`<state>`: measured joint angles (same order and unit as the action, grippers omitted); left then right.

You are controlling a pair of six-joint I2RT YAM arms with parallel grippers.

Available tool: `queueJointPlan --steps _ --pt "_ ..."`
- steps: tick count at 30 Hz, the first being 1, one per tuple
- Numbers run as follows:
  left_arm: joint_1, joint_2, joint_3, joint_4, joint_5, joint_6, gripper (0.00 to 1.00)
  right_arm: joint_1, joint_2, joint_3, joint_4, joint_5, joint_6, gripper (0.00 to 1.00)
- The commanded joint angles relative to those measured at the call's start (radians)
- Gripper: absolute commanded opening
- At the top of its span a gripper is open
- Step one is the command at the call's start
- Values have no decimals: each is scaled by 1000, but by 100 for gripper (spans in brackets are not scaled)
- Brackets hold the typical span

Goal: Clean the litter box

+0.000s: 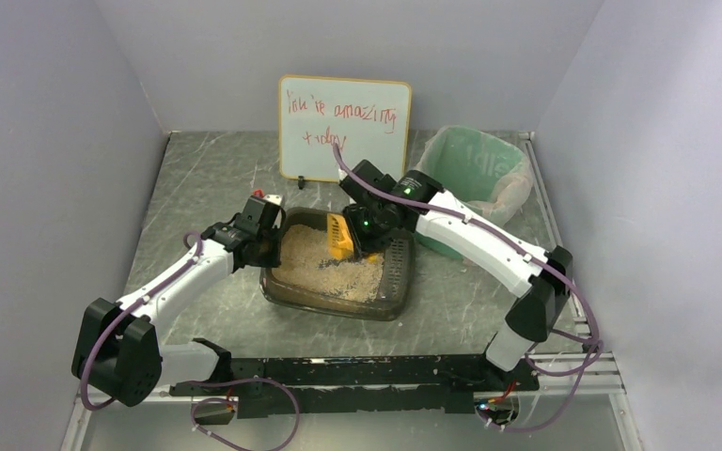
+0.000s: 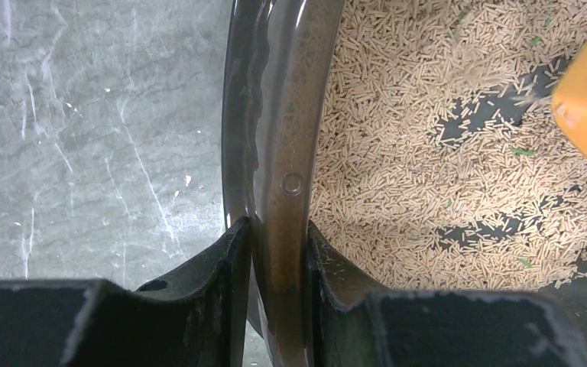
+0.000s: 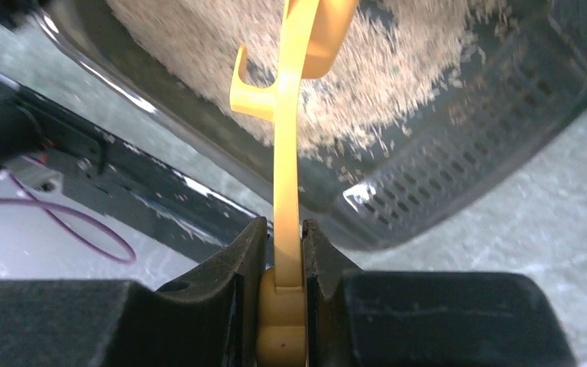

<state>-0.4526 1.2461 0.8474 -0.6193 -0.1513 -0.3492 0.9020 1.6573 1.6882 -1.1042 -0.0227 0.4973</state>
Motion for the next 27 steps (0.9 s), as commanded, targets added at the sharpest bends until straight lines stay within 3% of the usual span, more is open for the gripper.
queueJointPlan --steps 1,11,20,27 --pt "-4 -35 13 21 68 -1 5 -3 -40 -31 -187 -10 -51 0" --pt "-4 -40 13 24 77 1 5 -67 -65 -49 -290 -63 -76 0" --pt "-4 -33 12 26 84 3 5 -80 -18 -132 -242 -342 -131 0" --pt "-5 -39 10 27 77 2 5 -89 8 -290 -87 -513 -122 0"
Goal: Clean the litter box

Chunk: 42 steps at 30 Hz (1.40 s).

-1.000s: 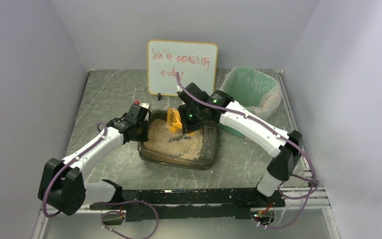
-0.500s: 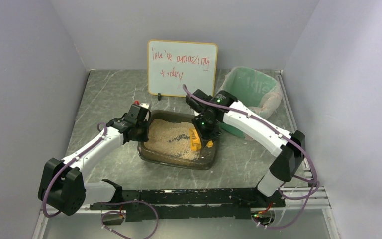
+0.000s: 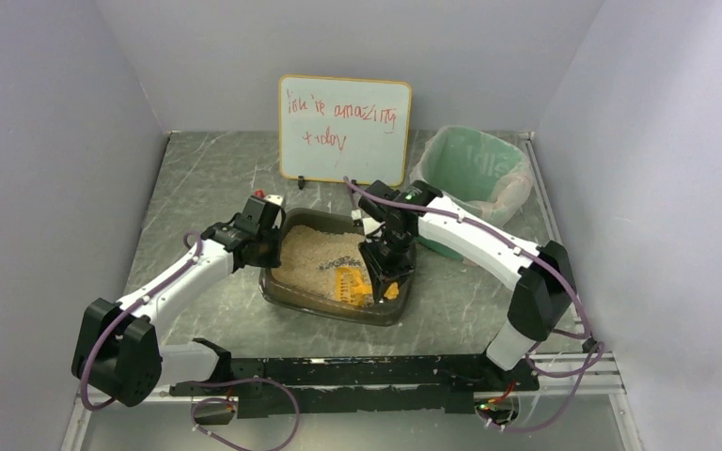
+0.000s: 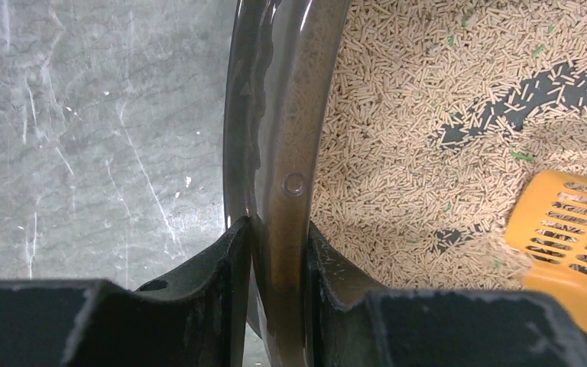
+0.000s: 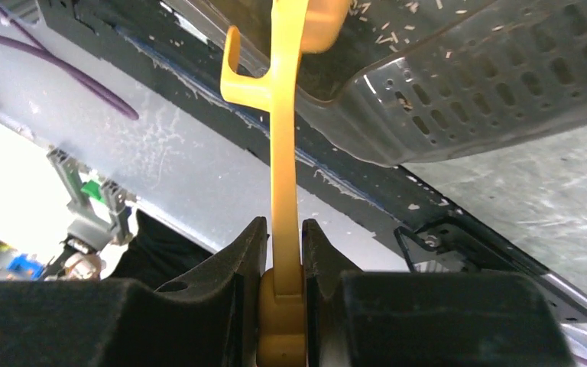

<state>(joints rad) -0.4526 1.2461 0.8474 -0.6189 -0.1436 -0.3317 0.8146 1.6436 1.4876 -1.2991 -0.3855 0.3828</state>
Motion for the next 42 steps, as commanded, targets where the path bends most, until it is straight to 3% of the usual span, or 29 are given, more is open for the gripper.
queueJointPlan --steps 1,18,33,42 --pt "-5 -38 10 27 70 -15 5 -10 24 -117 143 -175 1 0" --pt "-4 -56 5 39 73 -12 5 -152 78 -370 632 -171 177 0" --pt "-5 -59 7 47 69 -10 5 -83 259 -334 883 -294 276 0" --pt "-4 -70 5 48 69 -9 5 -64 240 -401 1217 -311 440 0"
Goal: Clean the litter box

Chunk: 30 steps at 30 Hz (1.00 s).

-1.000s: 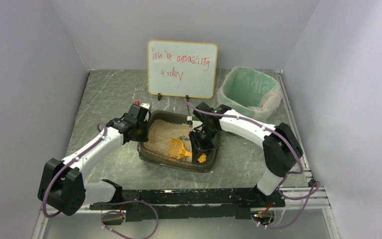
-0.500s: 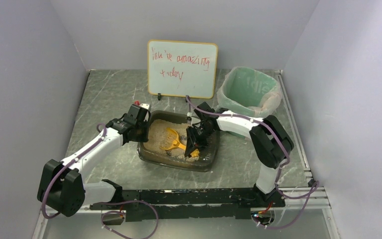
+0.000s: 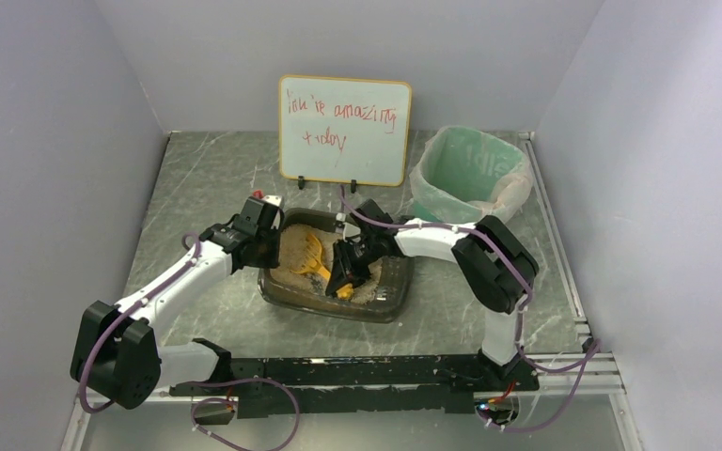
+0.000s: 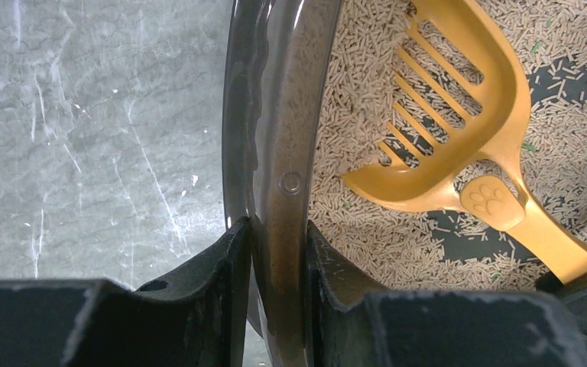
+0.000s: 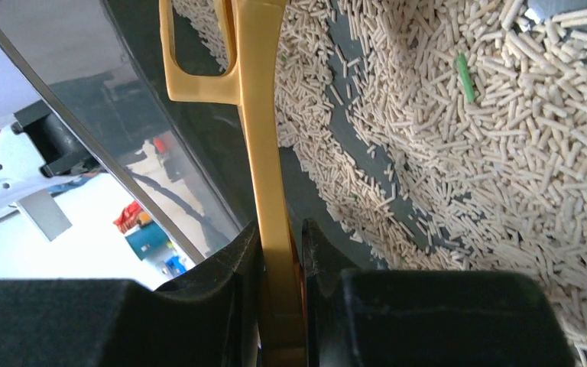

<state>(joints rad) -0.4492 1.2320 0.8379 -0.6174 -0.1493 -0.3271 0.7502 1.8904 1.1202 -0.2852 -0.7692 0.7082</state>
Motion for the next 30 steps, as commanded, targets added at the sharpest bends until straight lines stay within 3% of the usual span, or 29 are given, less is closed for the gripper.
queueJointPlan --steps 1,13,22,30 --pt "-8 -58 14 45 71 -15 5 0 -22 -46 224 78 120 0" --pt "-8 -62 20 38 46 -20 5 -14 -246 -245 439 94 187 0" --pt "-7 -78 19 33 27 -25 5 -20 -359 -379 503 92 216 0" --pt "-8 -85 19 34 25 -25 5 -25 -603 -555 582 126 302 0"
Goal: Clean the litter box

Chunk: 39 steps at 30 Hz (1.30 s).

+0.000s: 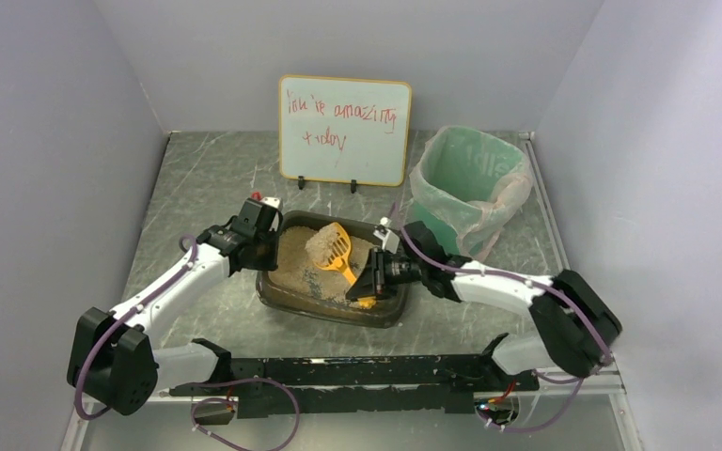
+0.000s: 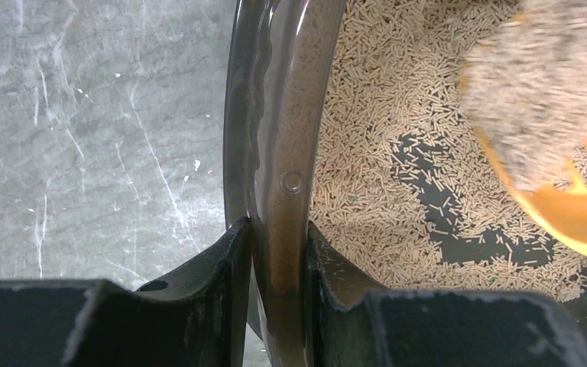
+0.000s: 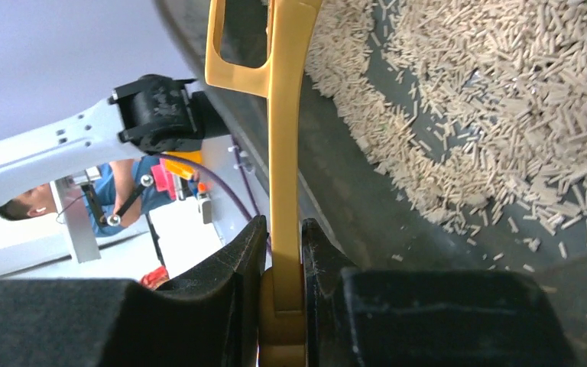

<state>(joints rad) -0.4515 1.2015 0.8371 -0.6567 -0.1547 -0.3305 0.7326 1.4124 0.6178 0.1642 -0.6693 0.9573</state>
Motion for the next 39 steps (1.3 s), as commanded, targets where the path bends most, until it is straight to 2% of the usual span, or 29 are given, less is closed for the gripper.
queueJointPlan --steps 1,4,5,7,9,10,12,14,17,18,20,21,22,23,24,25,27,28,30,32,33,35,36,38,39 --pt "-5 -53 21 73 28 -21 5 -8 -141 -80 162 -8 75 0" --pt "-6 -51 22 70 26 -22 5 -30 -237 -118 95 34 67 0" --pt "-6 -53 21 71 27 -23 5 -31 -267 -146 121 51 85 0" --pt "-6 -56 20 73 25 -22 5 -31 -277 -180 212 -9 145 0" --pt "-6 -56 22 70 22 -24 5 -34 -300 -175 144 5 115 0" --pt "-6 -57 20 69 23 -24 5 -31 -330 -195 170 29 130 0" --pt "-6 -61 19 70 22 -24 5 -23 -338 -261 300 -20 206 0" --pt "-5 -62 20 69 20 -24 5 -24 -365 -264 239 4 189 0" --pt "-6 -61 20 70 20 -24 5 9 -390 -313 359 -3 249 0" --pt "-6 -60 22 69 17 -24 5 11 -391 -299 319 -19 234 0" --pt "-6 -59 20 69 21 -24 5 9 -440 -293 207 54 191 0" --pt "-6 -61 20 71 22 -24 5 16 -452 -319 280 52 235 0" --pt "-6 -62 21 71 20 -24 5 29 -439 -338 379 24 270 0" --pt "-5 -62 22 71 18 -24 5 31 -421 -329 391 -11 259 0" --pt "-6 -62 21 69 16 -25 5 30 -425 -310 286 -11 217 0" --pt "-6 -63 21 67 16 -25 5 28 -452 -313 256 33 204 0" --pt "-5 -65 19 69 22 -24 5 45 -470 -373 455 77 294 0" --pt "-5 -66 20 72 20 -24 5 65 -436 -368 490 51 305 0" --pt "-6 -63 22 68 16 -24 5 70 -404 -331 392 29 254 0" --pt "-6 -63 20 66 20 -26 5 69 -453 -390 454 111 289 0" --pt "-6 -66 18 67 22 -24 5 83 -438 -388 501 104 303 0" --pt "-6 -72 17 72 19 -24 5 100 -402 -350 455 52 269 0" --pt "-6 -71 19 71 17 -24 5 98 -424 -362 425 73 260 0" --pt "-5 -69 17 69 22 -24 5 93 -482 -412 481 154 289 0" --pt "-5 -68 17 70 24 -24 5 104 -467 -407 514 130 292 0"
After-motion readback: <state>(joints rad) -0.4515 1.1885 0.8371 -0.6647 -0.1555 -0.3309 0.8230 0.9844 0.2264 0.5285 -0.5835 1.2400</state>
